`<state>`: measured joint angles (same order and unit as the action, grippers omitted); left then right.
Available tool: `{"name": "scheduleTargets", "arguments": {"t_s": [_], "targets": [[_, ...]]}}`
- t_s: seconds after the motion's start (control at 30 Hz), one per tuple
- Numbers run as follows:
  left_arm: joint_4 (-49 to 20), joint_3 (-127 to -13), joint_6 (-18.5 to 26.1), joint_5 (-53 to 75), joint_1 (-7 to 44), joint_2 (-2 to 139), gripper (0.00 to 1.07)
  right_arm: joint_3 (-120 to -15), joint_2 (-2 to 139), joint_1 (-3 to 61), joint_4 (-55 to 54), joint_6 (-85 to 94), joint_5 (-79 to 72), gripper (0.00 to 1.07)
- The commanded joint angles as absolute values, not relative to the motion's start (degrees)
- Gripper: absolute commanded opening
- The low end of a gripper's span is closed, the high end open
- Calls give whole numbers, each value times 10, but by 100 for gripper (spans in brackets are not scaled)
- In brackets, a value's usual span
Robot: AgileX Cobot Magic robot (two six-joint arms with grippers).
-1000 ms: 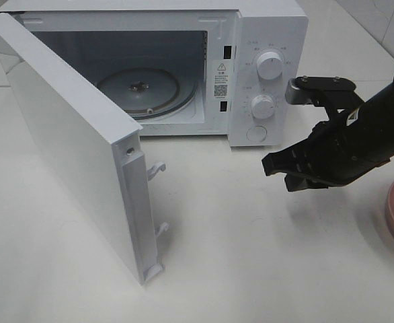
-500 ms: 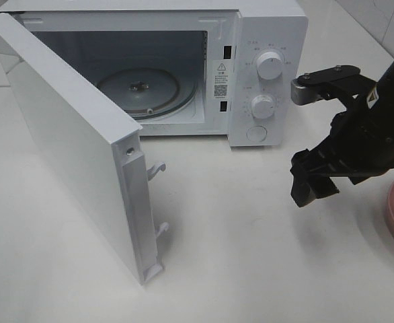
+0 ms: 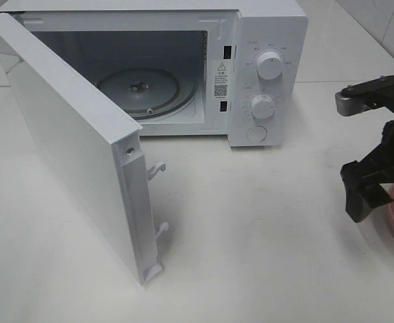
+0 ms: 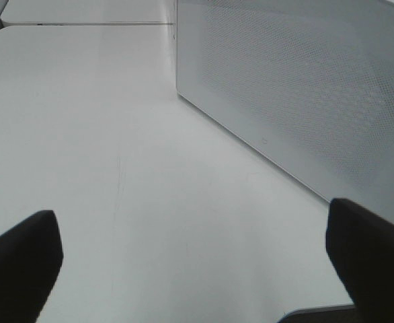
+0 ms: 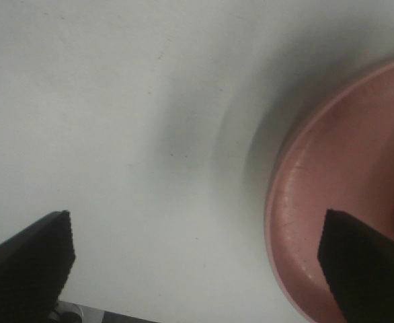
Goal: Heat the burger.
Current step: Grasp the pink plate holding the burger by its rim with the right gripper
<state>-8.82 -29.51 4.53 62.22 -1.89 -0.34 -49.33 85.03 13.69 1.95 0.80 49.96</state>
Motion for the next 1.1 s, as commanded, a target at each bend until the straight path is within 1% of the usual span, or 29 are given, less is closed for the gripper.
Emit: {"name": "scheduleTargets", "arguments": {"t_s": [0.03,0.07,0.17,0.4,0.47,0.6,1.1], "targets": [[-93,-296,44,615,-18,-12,100,-491,844,119,39,0,508,88],[-93,-296,44,615,-18,-12,100,-485,844,111,40,0,505,85],[-93,-296,44,615,-18,-12,100,-470,844,100,40,0,498,83],[-93,-296,44,615,-18,-12,100,-445,844,99,46,0,472,82],[-93,-296,44,615,-18,-12,100,-430,844,83,47,0,453,81],[-93,-296,44,615,-18,-12,100,-422,848,69,48,0,431,81],[-93,-296,44,615,-18,-12,100,-420,960,67,86,-59,348,79]]}}
